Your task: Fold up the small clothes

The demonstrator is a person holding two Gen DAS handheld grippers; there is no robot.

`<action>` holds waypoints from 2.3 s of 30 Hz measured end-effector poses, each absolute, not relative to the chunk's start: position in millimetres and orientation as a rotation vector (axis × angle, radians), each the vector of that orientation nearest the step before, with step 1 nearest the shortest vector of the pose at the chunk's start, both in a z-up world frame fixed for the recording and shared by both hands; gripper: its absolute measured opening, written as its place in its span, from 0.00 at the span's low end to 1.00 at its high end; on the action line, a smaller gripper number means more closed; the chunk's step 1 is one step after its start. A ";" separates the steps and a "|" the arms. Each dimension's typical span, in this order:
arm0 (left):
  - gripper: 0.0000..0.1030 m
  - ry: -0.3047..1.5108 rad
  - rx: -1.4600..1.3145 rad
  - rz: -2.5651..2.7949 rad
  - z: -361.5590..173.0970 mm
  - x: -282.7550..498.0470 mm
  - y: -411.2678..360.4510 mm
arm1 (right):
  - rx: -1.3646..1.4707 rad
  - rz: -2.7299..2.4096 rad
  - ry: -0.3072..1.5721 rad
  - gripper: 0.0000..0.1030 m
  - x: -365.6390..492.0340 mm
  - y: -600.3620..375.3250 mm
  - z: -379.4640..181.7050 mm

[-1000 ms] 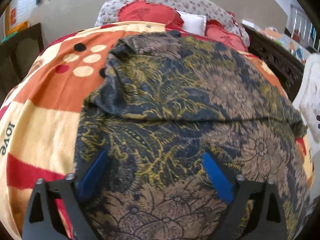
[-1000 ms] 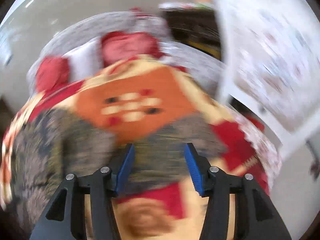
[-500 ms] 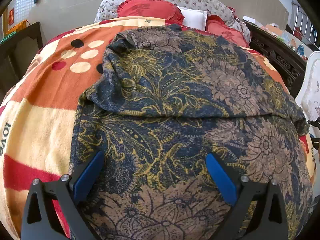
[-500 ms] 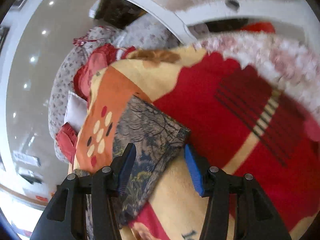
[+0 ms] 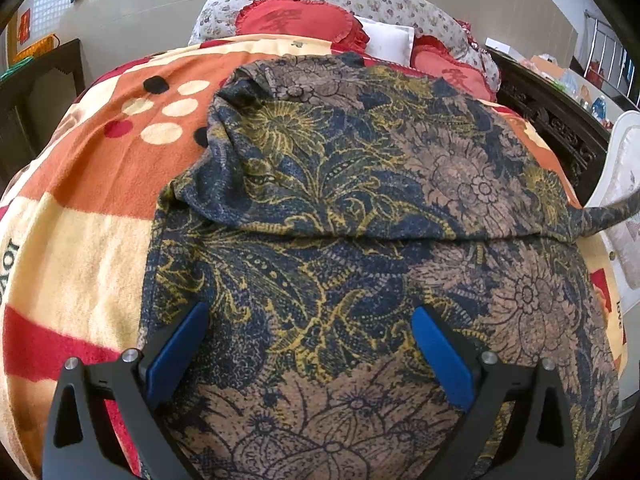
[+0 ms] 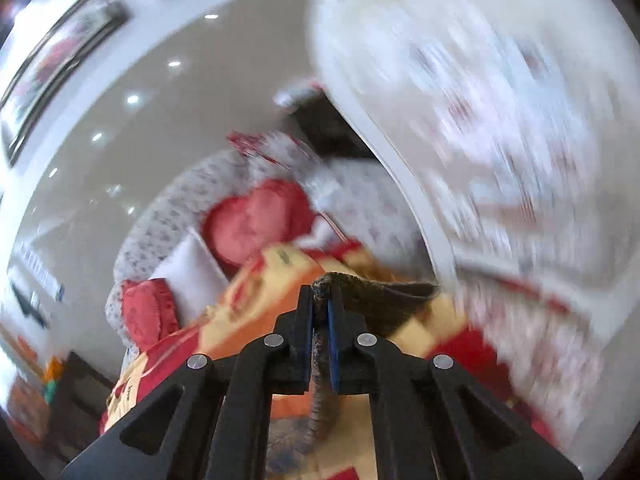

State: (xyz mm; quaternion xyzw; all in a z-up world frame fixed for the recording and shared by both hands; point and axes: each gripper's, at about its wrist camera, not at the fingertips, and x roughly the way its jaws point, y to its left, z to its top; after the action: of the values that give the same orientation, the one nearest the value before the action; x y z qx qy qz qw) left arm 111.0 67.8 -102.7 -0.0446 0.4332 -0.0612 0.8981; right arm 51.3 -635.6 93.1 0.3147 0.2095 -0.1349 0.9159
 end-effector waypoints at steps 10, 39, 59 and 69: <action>1.00 0.881 -0.146 -0.151 -100.9 108.7 74.0 | 0.464 0.102 0.462 0.16 111.7 -460.1 124.9; 0.83 0.957 -0.380 -0.535 -76.7 228.6 -8.3 | -0.026 0.355 0.869 0.41 86.4 -187.8 -95.8; 0.65 1.136 -0.833 -0.783 -107.7 271.8 1.3 | 0.117 0.402 0.861 0.41 99.0 -199.4 -103.8; 0.03 1.108 -0.608 -0.590 -81.4 243.9 5.0 | 0.100 0.394 0.861 0.41 98.3 -198.1 -104.0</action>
State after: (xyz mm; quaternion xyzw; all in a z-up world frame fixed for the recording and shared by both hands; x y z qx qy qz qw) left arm 243.9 5.0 -81.4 -0.2800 0.5103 -0.2715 0.7664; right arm 98.3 -198.1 -104.0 0.0483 0.4145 0.1895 0.8888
